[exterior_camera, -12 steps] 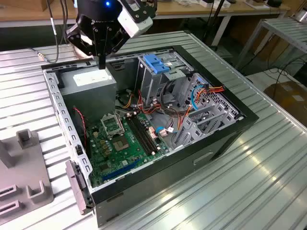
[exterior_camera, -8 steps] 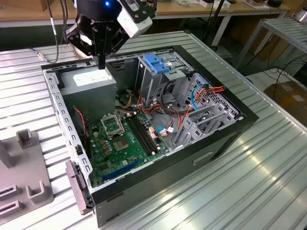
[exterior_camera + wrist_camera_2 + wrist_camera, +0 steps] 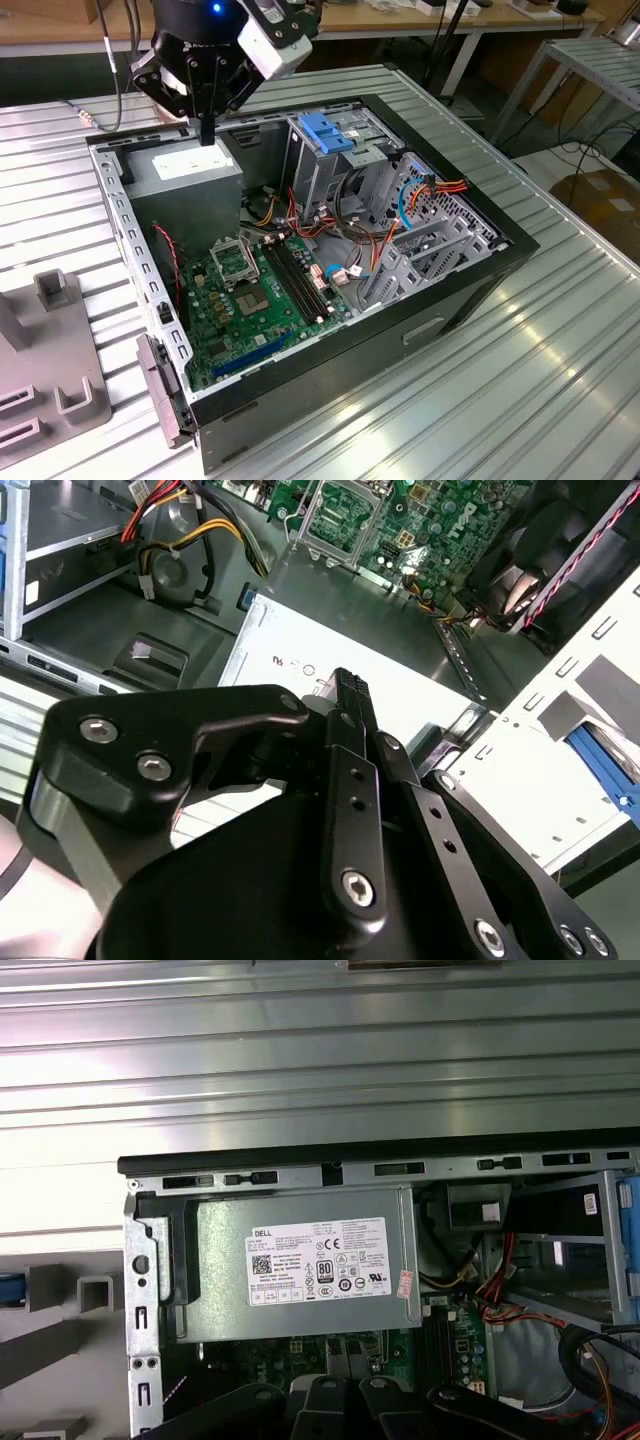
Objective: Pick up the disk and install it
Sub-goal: 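Reach for the disk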
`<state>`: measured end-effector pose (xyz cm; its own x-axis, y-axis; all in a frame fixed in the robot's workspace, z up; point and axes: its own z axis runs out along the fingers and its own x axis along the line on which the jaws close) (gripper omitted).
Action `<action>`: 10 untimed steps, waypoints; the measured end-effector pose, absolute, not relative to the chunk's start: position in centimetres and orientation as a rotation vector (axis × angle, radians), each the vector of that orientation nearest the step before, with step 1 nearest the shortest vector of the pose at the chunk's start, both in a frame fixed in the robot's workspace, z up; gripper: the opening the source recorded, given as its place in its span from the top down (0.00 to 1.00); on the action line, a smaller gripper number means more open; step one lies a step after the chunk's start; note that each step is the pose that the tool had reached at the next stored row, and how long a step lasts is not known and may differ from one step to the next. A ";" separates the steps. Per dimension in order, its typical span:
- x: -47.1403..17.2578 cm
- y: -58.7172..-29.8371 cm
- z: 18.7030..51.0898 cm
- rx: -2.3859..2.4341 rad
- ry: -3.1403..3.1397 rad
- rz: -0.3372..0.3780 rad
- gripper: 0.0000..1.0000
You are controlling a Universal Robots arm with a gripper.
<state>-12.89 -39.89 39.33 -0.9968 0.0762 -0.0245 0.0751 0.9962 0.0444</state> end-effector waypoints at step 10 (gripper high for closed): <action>-13.5 -39.9 39.3 0.118 3.113 0.068 0.90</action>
<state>-13.46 -39.89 39.33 -0.9968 0.0763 -0.0244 0.0751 0.9962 0.0444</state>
